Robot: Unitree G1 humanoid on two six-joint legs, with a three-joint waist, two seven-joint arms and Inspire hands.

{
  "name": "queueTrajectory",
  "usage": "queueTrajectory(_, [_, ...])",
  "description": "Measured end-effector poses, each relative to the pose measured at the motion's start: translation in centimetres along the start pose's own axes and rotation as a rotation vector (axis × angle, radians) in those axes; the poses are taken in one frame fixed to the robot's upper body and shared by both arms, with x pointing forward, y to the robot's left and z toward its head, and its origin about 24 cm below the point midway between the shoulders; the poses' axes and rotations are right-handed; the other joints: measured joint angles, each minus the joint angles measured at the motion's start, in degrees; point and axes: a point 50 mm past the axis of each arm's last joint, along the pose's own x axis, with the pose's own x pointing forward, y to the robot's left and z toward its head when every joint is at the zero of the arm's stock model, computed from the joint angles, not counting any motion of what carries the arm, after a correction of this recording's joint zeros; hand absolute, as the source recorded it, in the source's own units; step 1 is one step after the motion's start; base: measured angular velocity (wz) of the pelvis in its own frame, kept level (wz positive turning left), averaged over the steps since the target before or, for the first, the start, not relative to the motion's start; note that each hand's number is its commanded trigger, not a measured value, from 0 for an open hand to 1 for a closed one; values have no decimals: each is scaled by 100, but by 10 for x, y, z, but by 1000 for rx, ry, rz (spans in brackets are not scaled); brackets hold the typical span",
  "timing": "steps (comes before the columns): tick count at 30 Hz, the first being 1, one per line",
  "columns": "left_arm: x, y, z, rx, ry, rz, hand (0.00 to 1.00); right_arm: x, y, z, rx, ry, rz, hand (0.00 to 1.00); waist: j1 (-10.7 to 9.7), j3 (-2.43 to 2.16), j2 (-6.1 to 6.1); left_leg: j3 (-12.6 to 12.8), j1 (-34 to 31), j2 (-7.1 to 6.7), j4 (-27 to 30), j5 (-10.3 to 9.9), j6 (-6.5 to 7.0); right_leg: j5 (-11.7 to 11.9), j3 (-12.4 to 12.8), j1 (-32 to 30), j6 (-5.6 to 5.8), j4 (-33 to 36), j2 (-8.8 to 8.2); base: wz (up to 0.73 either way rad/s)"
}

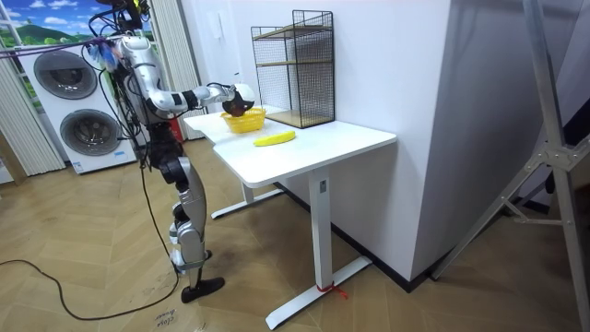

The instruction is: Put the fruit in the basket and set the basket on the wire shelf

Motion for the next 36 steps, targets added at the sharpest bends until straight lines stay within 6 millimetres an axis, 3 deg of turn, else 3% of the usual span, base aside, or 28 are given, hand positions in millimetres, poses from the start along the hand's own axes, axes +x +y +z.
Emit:
queueTrajectory(5, [0,0,4,-2,-18,5,0,0,0,0,0,0,7,0,1,-47,44,1,24,0,1,1,0,0,2,20,0,2,0,0])
queueTrajectory(17, [0,2,4,0,-19,47,0,-2,4,-3,11,12,6,0,-24,-37,-34,-8,-2,0,-20,0,0,4,3,4,-6,7,7,0])
queueTrajectory(28, [0,1,4,4,-16,43,0,-3,-2,10,-8,-39,-59,0,-73,-36,-39,-18,-26,-1,-23,0,0,4,-18,-6,-5,-5,5,0])
queueTrajectory(33, [-1,0,0,-3,-6,43,0,-7,-13,8,6,-38,-124,0,-94,-33,-20,-14,-35,-2,-3,-2,-1,5,-3,-9,-4,0,6,0])
queueTrajectory(36, [-3,-4,-11,-3,22,35,0,-13,-27,5,-1,-25,-214,0,-176,-56,-25,-16,-17,-3,6,-2,-1,5,-7,2,-4,13,0,0])
